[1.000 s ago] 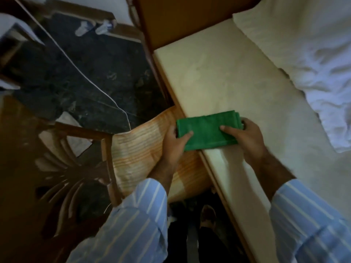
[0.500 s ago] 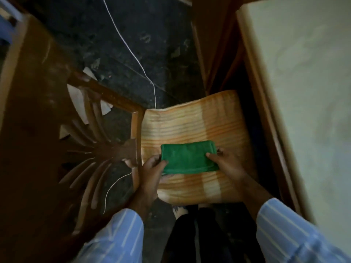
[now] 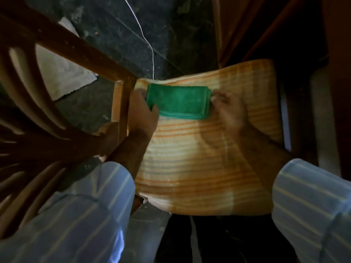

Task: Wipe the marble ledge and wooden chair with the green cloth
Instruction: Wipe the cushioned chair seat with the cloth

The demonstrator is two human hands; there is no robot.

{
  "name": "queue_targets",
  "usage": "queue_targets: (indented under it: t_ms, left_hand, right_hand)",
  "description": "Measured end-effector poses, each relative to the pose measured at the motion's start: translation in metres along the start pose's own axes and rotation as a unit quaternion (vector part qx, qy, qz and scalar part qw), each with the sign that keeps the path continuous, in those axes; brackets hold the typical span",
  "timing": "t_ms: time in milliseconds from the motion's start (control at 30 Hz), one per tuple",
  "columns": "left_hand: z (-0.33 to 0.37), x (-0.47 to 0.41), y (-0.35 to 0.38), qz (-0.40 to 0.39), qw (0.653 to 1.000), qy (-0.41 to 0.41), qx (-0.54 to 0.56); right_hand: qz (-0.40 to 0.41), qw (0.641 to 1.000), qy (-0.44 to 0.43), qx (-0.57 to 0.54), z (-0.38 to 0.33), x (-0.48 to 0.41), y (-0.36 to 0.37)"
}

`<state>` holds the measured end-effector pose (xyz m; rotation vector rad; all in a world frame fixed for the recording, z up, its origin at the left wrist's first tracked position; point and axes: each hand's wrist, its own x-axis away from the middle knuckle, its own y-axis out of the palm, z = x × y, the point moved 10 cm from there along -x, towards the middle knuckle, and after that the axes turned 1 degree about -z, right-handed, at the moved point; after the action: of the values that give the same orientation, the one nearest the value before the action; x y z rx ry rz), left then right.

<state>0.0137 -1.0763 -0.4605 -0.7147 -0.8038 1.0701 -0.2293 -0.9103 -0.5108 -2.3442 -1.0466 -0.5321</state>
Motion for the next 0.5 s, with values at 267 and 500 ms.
queue_targets:
  t_ms: [267, 500]
  left_hand:
    - [0.042, 0.026, 0.091, -0.203, 0.887, 0.319, -0.267]
    - [0.042, 0.007, 0.091, -0.154, 0.905, 0.316, -0.240]
  right_hand:
    - [0.117, 0.830, -0.199, 0.507, 0.031, 0.010, -0.076]
    - [0.188, 0.783, -0.263, 0.531, 0.039, 0.011, -0.075]
